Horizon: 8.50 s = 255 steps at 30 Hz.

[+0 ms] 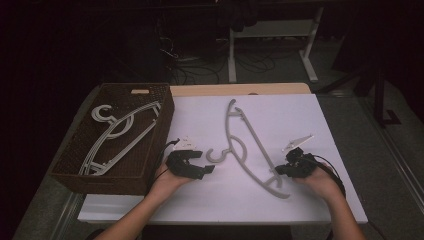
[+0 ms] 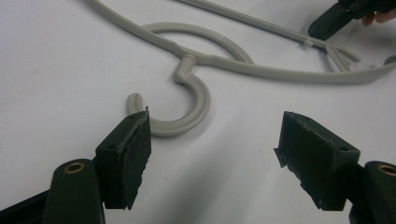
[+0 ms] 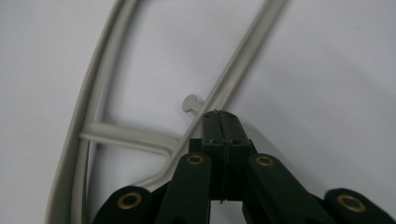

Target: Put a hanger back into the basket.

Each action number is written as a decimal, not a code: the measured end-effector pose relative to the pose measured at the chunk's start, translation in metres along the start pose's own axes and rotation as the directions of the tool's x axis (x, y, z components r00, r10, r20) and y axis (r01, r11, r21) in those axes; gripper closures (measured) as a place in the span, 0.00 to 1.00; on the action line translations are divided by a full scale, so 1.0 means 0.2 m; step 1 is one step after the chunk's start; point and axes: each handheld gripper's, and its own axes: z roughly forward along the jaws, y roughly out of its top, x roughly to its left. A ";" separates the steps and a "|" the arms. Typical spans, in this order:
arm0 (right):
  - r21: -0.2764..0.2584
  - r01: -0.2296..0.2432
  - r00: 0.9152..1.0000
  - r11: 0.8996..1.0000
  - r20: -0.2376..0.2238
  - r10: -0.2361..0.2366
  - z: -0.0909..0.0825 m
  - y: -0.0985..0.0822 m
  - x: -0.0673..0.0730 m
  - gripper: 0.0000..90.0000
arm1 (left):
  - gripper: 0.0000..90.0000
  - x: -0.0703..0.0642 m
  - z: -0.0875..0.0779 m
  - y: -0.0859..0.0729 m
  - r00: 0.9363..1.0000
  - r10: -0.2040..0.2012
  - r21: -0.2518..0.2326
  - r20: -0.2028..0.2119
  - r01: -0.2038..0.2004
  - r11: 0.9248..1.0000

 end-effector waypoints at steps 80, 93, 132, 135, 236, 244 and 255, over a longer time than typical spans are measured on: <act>-0.272 -0.018 1.000 0.962 -0.021 0.012 -0.04 -0.02 0.26 0.33 | 1.00 0.65 0.63 0.50 0.960 -0.065 0.116 -0.273 0.101 0.988; -0.275 -0.024 1.000 0.961 -0.016 0.020 -0.05 -0.02 0.26 0.32 | 1.00 0.43 0.78 0.55 0.994 -0.023 0.125 -0.106 0.036 0.991; -0.266 -0.022 1.000 0.964 -0.002 0.022 -0.04 -0.01 0.25 0.33 | 0.59 -0.14 0.27 0.19 0.999 0.051 0.171 0.004 -0.051 0.984; -0.266 -0.022 1.000 0.964 -0.001 0.023 -0.04 -0.01 0.25 0.33 | 0.60 -0.14 0.27 0.15 0.999 0.040 0.183 -0.004 -0.039 0.982; -0.090 -0.068 0.988 0.994 0.129 0.080 0.14 0.21 -0.02 0.99 | 0.59 0.11 0.13 0.02 0.999 0.029 0.224 -0.029 -0.021 0.974; -0.089 -0.072 0.988 0.993 0.127 0.083 0.14 0.21 -0.02 0.99 | 0.78 0.09 0.15 0.04 0.993 0.102 0.256 -0.062 -0.083 0.963; -0.096 -0.076 0.989 0.993 0.119 0.087 0.14 0.21 -0.02 0.99 | 0.89 0.07 0.15 0.05 0.993 0.086 0.272 -0.083 -0.061 0.961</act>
